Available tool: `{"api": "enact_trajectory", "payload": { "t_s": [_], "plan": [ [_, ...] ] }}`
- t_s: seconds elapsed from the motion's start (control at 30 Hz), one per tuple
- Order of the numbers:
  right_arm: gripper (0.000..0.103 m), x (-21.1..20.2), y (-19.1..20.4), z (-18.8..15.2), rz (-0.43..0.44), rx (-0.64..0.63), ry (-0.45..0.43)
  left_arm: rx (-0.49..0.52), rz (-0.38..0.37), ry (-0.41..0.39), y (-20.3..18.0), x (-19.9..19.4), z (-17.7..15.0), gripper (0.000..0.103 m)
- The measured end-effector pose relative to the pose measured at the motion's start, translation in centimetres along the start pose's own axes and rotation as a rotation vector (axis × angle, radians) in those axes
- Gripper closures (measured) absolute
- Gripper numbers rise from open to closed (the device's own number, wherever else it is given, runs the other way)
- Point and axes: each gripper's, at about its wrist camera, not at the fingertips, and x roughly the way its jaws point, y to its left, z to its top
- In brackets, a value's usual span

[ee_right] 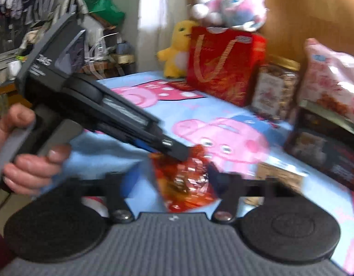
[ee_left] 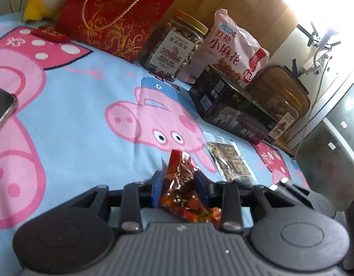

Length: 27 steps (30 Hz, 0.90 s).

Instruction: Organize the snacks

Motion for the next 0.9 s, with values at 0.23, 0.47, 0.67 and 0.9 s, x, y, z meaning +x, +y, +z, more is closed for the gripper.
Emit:
{"api": "enact_trajectory", "payload": {
  "t_s": [0.23,0.47,0.67,0.9],
  "plan": [
    [0.053,1.9,-1.4,0.0,0.065,0.054,0.104,-0.013,-0.080,0.017,-1.1,0.0,-0.1,0.061],
    [0.076,0.7,-1.8,0.0,0.003,0.095,0.033,0.048,-0.093,0.075,-3.8,1.7,-0.1,0.081],
    [0.077,-2.1,-3.4,3.2,-0.178,-0.047,-0.132,0.181,-0.150,-0.001,-8.5,1.4,4.4,0.081],
    [0.077,-1.0,-11.7,6.3,-0.374,-0.069,-0.152,0.307,-0.191,-0.041,-14.5,7.5,11.2,0.080]
  ]
}}
